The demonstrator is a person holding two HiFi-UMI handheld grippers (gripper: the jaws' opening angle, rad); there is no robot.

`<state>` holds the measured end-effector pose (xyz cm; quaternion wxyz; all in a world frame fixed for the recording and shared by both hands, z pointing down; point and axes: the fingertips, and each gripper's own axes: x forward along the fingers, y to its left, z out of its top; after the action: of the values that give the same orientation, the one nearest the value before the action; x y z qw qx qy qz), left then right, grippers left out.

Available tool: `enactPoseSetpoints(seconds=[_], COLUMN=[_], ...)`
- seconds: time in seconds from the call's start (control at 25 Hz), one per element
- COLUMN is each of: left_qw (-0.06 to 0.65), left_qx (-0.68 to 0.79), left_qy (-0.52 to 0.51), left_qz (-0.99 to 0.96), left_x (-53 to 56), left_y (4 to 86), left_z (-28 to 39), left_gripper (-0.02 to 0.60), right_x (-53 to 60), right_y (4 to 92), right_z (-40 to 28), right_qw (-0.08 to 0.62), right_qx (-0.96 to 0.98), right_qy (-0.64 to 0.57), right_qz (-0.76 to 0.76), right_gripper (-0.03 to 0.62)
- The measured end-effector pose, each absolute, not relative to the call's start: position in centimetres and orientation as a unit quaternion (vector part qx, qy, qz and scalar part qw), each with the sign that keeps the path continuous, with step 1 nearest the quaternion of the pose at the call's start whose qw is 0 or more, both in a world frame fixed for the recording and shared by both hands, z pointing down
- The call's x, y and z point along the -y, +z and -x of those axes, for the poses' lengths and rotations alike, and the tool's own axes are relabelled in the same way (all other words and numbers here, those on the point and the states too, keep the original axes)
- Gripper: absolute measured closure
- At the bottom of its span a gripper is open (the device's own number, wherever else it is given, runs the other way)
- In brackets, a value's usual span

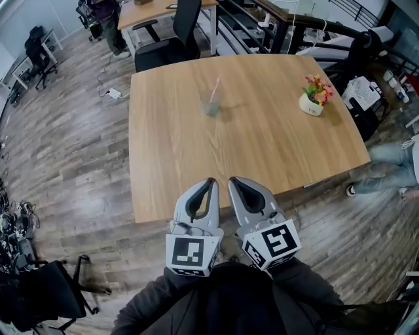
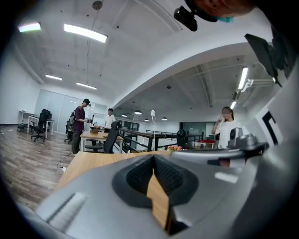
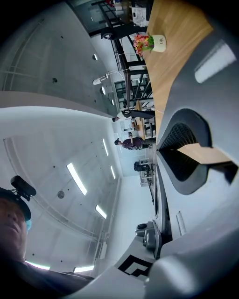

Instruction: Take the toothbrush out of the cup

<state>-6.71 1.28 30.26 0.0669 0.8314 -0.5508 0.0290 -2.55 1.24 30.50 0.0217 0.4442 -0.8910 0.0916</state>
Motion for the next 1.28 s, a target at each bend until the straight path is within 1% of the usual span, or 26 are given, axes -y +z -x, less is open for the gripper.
enactPoseSetpoints(seconds=[0.2,0.4,0.8,1.04,1.28], left_qw=[0.069,0.079,0.08,0.067,0.089], left_qx=[0.552,0.543,0.531,0.542,0.545], left_qy=[0.016,0.011,0.026,0.034,0.059], left_qz=[-0.831,-0.836,-0.843,-0.837,-0.832], left_x=[1.1,2.8,5.4,7.8,9.7], left_y=[29.9,30.4,30.6,30.1,31.9], left_z=[9.4,10.4,9.0,8.8,7.4], left_gripper=[0.574,0.574,0.574,0.574,0.574], right_x=[1.0,2.7,5.9,8.2,10.4], right_y=[30.1,30.1,30.0,29.7,31.4], right_z=[5.3,6.2,4.8,4.6,3.2], right_qw=[0.031,0.038,0.03,0.022,0.023], right_qx=[0.893,0.888,0.881,0.888,0.888], right_qy=[0.083,0.078,0.082,0.084,0.112], right_qz=[-0.441,-0.452,-0.464,-0.452,-0.446], right_gripper=[0.592,0.592,0.592,0.592,0.592])
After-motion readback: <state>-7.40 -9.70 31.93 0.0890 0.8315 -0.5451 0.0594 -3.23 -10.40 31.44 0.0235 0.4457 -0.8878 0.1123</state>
